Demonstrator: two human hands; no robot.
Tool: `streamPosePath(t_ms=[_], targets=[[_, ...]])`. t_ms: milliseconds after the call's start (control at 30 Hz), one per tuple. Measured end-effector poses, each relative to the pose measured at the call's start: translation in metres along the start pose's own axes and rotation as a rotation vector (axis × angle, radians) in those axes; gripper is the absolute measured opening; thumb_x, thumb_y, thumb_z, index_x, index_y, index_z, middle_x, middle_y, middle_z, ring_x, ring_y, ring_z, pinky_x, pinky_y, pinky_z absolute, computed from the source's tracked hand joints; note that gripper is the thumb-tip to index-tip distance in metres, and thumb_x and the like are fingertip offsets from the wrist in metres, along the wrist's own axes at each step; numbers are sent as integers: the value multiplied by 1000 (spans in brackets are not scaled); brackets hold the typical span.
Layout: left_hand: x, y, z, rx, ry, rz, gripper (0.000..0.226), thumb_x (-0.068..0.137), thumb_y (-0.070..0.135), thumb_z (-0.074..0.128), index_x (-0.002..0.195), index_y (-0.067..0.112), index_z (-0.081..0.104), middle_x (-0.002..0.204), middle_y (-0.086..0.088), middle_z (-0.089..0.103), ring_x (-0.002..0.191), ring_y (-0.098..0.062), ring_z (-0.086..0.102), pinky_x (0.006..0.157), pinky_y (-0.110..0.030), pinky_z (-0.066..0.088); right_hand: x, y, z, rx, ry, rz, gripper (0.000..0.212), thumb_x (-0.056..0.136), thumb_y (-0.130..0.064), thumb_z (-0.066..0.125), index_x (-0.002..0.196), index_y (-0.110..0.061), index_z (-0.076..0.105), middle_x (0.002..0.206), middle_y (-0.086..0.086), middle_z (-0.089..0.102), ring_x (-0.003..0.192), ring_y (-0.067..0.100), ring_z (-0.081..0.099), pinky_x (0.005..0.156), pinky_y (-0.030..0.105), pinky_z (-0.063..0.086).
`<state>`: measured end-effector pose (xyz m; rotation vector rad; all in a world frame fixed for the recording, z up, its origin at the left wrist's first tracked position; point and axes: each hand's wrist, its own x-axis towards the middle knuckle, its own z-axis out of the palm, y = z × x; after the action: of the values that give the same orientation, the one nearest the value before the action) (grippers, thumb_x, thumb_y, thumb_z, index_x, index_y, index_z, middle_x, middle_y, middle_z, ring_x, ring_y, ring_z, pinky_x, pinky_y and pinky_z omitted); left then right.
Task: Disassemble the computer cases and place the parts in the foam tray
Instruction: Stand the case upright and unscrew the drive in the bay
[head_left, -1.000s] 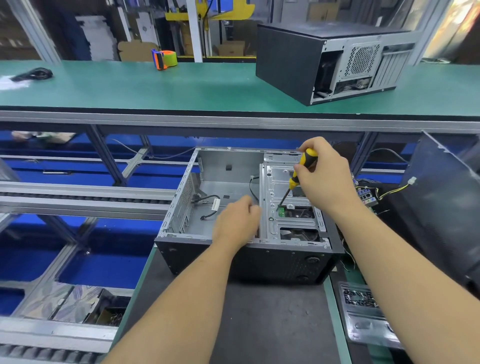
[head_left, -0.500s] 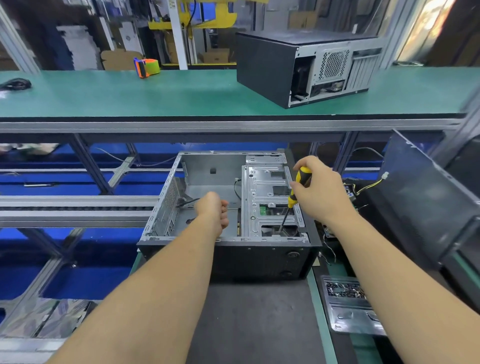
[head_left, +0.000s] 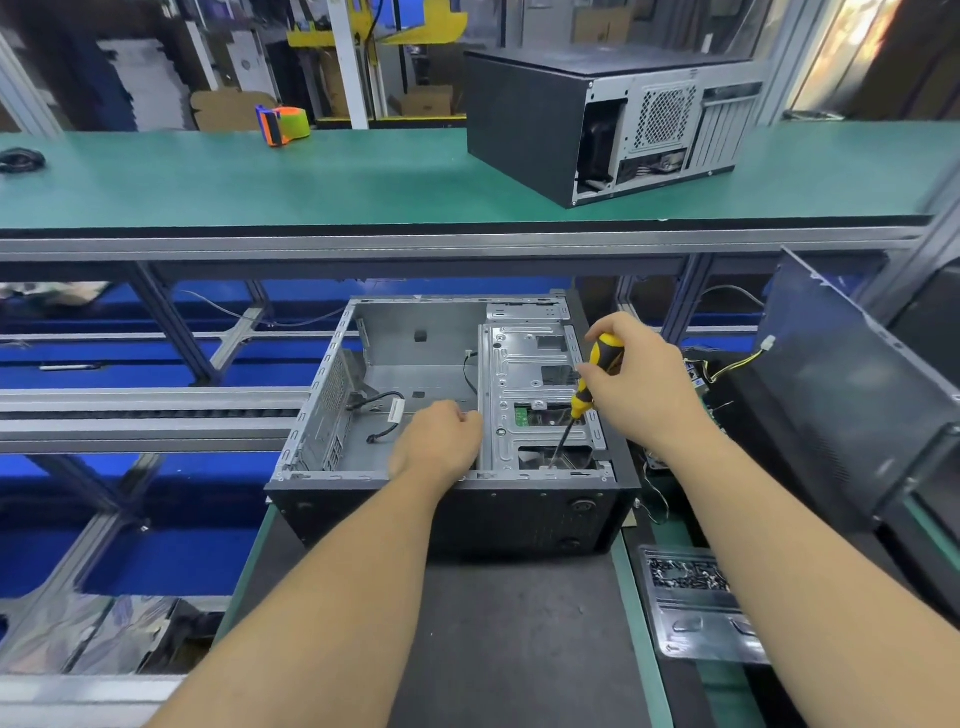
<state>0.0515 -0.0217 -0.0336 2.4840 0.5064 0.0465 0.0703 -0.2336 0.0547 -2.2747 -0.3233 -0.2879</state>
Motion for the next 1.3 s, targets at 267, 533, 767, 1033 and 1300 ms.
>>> streamPosePath(t_ms=[267, 533, 767, 1033, 1300], targets=[[0, 3, 1, 95, -40, 13, 33, 95, 43, 36, 83, 19, 56, 88, -2, 65, 84, -26, 61, 76, -36, 49, -1, -9, -7, -52, -107, -67, 22, 90, -18, 71, 99, -28, 54, 80, -8, 61, 76, 11, 62, 62, 24, 49], [-2, 1, 3, 133, -64, 27, 38, 95, 49, 34, 83, 19, 53, 91, -4, 65, 85, -29, 60, 79, -39, 51, 3, -22, -20, -93, -238, -87, 22, 87, -17, 76, 97, -25, 58, 82, -9, 60, 70, 5, 59, 57, 14, 41], [1, 1, 6, 197, -98, 18, 46, 96, 53, 34, 78, 15, 54, 85, -5, 64, 77, -25, 59, 72, -36, 47, 16, -52, -26, -657, -461, -81, 35, 95, -42, 59, 72, -18, 49, 76, 3, 54, 63, 17, 49, 53, 29, 36], [3, 1, 9, 262, -137, 14, 49, 100, 54, 29, 88, 16, 58, 97, -6, 65, 86, -28, 61, 72, -37, 45, 3, -67, -3, -945, -485, -358, 38, 102, -9, 43, 67, -14, 30, 64, 3, 34, 52, 19, 34, 46, 29, 30], [4, -1, 11, 274, -132, 26, 48, 101, 53, 28, 95, 16, 59, 97, -4, 59, 86, -28, 58, 72, -36, 41, 12, -66, -19, -748, -660, -357, 33, 107, -33, 37, 77, -20, 40, 70, -1, 46, 66, 23, 47, 57, 35, 36]])
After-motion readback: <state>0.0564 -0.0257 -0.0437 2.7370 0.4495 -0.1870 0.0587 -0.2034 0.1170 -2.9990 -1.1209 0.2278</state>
